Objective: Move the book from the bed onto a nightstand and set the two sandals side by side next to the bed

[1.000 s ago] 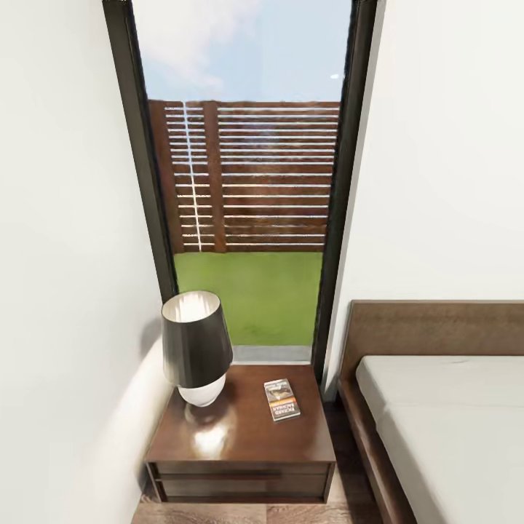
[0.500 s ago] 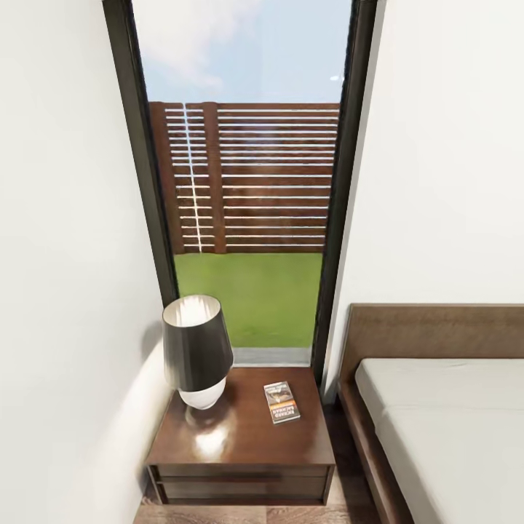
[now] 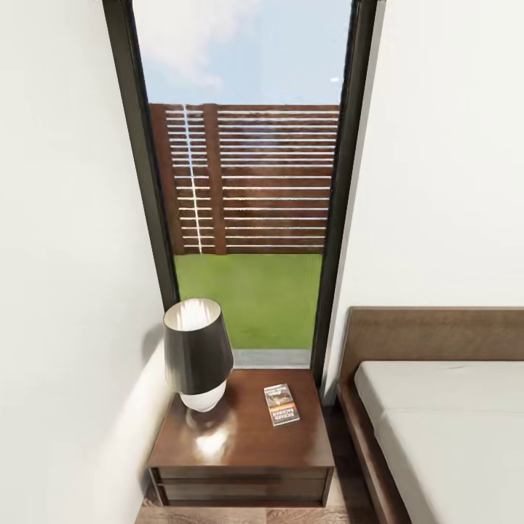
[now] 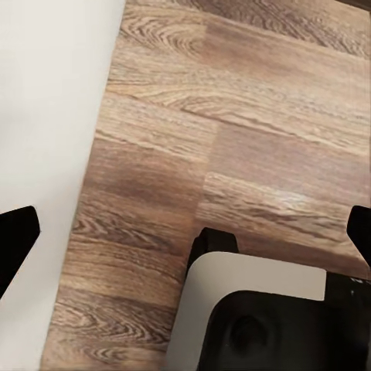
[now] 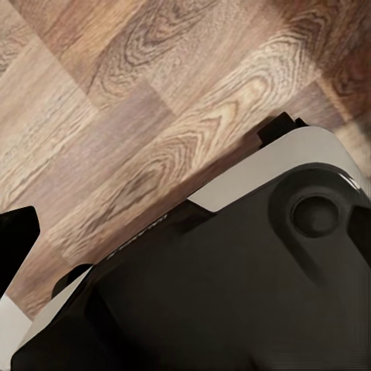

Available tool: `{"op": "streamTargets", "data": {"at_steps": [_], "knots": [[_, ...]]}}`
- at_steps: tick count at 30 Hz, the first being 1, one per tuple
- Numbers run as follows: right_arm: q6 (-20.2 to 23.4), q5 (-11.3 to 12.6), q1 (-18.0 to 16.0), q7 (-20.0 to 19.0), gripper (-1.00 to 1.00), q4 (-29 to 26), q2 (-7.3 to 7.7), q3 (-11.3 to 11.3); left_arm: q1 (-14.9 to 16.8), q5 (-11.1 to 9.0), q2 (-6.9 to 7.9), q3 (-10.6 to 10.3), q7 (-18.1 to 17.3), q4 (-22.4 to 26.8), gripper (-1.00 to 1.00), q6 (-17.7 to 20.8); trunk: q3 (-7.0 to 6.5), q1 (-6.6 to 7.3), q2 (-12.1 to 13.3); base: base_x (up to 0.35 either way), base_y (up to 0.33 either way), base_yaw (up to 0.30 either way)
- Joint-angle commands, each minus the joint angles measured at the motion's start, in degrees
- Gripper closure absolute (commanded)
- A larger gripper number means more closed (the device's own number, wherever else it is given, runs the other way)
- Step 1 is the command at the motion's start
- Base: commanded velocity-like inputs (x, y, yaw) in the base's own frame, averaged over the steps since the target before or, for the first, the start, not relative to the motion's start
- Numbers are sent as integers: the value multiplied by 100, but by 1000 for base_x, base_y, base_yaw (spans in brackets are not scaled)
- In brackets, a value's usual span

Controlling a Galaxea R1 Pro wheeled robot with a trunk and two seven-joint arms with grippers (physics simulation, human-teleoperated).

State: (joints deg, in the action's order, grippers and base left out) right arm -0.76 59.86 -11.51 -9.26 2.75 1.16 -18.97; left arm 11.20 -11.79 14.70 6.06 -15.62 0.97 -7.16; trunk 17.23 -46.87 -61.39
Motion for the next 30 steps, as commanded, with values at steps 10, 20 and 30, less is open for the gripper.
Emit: {"op": "streamTargets", "data": {"at_steps": [10,20,30], "knots": [[-11,47,-9,-45,-100,23,-2,-52,5,330,-148,-48,317,-9,-100,-5,-173,220,398,0,0,0],[-12,48,-9,-49,-100,18,-2,-51,5,470,-181,-60,400,-9,-100,1,-353,440,799,0,0,0],[-6,52,-9,-66,-100,15,-6,-59,5,498,-215,-61,410,-9,-100,16,-371,462,839,0,0,0]]}}
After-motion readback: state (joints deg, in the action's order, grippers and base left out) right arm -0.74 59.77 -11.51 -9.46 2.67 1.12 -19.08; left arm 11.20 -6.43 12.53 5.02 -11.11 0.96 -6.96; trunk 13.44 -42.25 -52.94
